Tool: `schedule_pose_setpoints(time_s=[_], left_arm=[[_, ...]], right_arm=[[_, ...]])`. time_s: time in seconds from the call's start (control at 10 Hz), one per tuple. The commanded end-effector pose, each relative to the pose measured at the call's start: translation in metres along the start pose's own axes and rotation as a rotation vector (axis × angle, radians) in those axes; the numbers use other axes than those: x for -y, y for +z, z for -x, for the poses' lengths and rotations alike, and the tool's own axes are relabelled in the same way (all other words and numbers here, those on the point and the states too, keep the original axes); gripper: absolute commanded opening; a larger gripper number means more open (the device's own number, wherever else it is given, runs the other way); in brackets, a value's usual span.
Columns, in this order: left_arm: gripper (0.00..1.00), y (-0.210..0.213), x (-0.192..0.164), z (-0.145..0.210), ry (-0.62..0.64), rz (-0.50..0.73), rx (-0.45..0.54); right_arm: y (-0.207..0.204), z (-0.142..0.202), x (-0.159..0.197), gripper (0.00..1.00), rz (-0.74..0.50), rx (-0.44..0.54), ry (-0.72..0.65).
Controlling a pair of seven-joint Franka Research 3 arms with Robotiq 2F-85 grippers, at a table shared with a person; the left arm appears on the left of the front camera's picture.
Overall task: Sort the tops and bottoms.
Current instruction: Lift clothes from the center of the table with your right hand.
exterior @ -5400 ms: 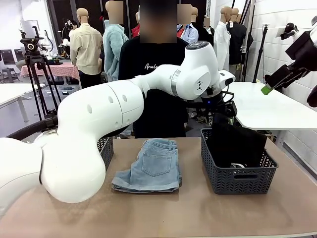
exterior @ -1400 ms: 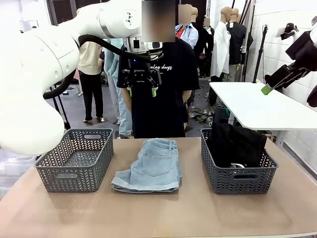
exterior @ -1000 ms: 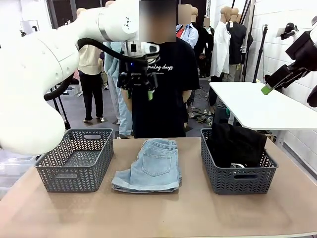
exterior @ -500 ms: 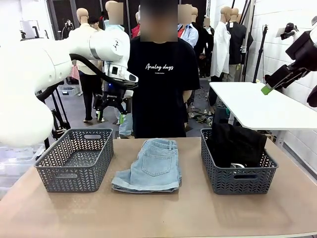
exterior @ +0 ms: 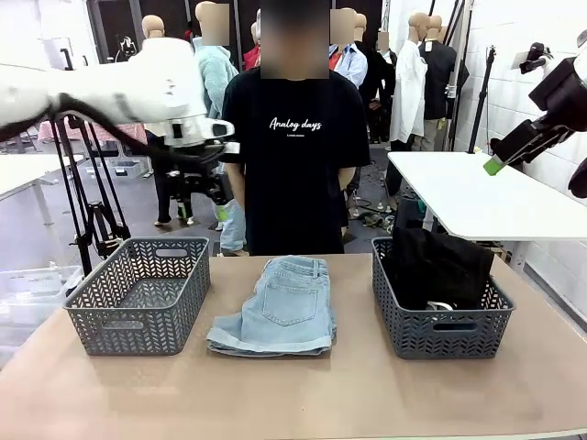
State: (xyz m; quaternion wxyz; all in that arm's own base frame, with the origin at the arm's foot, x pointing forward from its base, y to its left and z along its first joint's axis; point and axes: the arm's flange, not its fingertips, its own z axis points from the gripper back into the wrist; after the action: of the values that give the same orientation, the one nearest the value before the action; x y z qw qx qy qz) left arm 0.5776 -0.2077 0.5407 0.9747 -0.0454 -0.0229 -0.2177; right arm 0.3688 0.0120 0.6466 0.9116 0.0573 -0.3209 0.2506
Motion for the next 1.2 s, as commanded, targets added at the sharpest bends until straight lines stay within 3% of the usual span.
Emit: schedule_pose_setpoints(time_s=[0.0,0.1,0.3,0.6,0.7,0.8,1.1], left_arm=[[1.00,-0.003,-0.003,0.083,0.008,0.015,0.146],[1.00,0.014,0.000,0.084,-0.001,0.013,0.220],[1.00,0.038,0.006,0.085,-0.031,-0.030,0.266],[1.00,0.043,0.007,0.082,-0.031,-0.038,0.245],[1.00,0.040,0.009,0.073,-0.010,-0.039,0.184],[1.00,0.049,0.016,0.087,-0.016,-0.038,0.253],[1.00,0.042,0.016,0.082,-0.017,-0.033,0.230]], right_arm=[[0.000,0.000,0.000,1.00,0.010,-0.007,0.009],[0.000,0.000,0.000,1.00,0.010,-0.007,0.009],[0.000,0.000,0.000,1.00,0.010,-0.007,0.009],[0.000,0.000,0.000,1.00,0.010,-0.007,0.009],[0.000,0.000,0.000,1.00,0.010,-0.007,0.009],[0.000,0.000,0.000,1.00,0.010,-0.007,0.009],[0.000,0.000,0.000,1.00,0.010,-0.007,0.009]])
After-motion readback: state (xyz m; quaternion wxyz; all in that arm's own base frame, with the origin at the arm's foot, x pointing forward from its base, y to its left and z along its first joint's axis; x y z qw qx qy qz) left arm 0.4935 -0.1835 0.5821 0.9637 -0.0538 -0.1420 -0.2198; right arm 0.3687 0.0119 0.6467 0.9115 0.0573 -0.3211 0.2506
